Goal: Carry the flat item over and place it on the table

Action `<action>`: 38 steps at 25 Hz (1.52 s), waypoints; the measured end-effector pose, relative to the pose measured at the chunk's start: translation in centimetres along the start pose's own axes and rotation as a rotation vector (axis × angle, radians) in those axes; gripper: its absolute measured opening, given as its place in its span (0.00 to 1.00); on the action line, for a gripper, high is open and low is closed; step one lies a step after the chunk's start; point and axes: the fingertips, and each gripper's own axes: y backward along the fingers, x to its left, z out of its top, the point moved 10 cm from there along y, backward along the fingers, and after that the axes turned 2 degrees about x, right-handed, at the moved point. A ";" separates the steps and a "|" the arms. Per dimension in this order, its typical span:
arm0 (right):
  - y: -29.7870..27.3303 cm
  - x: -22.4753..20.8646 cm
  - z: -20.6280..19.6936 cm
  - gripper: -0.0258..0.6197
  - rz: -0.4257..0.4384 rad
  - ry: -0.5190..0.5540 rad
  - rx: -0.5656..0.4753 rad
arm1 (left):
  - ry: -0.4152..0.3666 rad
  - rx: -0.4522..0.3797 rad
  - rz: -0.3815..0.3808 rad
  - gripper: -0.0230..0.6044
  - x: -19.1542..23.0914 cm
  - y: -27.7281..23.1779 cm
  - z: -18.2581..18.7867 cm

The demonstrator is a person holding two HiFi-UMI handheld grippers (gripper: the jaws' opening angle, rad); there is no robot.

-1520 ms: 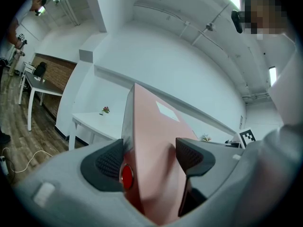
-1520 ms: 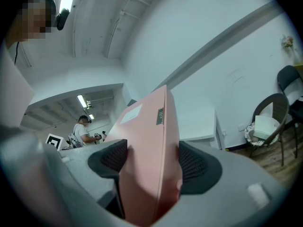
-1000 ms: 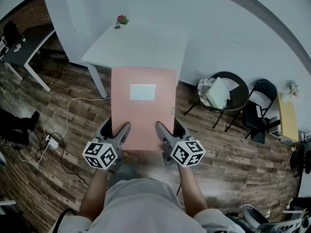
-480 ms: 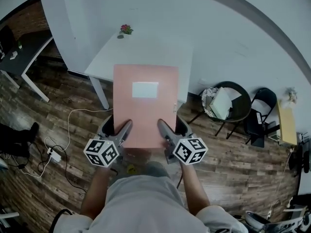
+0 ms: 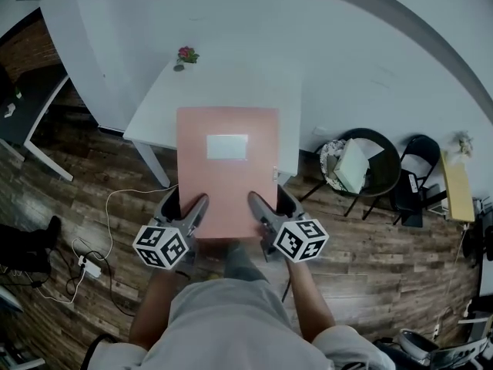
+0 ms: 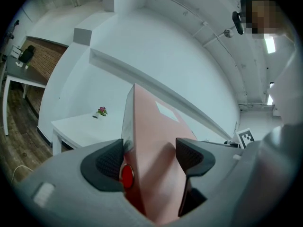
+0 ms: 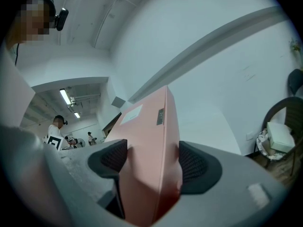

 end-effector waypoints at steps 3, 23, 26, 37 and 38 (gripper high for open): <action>-2.8 -2.1 1.0 0.56 -0.008 -0.010 0.002 | 0.001 0.012 -0.005 0.58 1.5 -3.5 0.7; -23.8 -19.2 9.9 0.56 0.005 -0.070 0.114 | 0.062 0.096 0.069 0.58 11.0 -28.6 5.5; -25.7 -21.7 11.1 0.56 0.014 -0.073 0.117 | 0.058 0.098 0.080 0.58 11.4 -31.7 5.9; -29.9 -25.0 13.0 0.56 0.024 -0.101 0.129 | 0.052 0.118 0.105 0.58 12.9 -36.6 7.5; -30.2 -25.1 13.0 0.56 0.022 -0.104 0.129 | 0.053 0.121 0.104 0.58 13.2 -36.9 7.5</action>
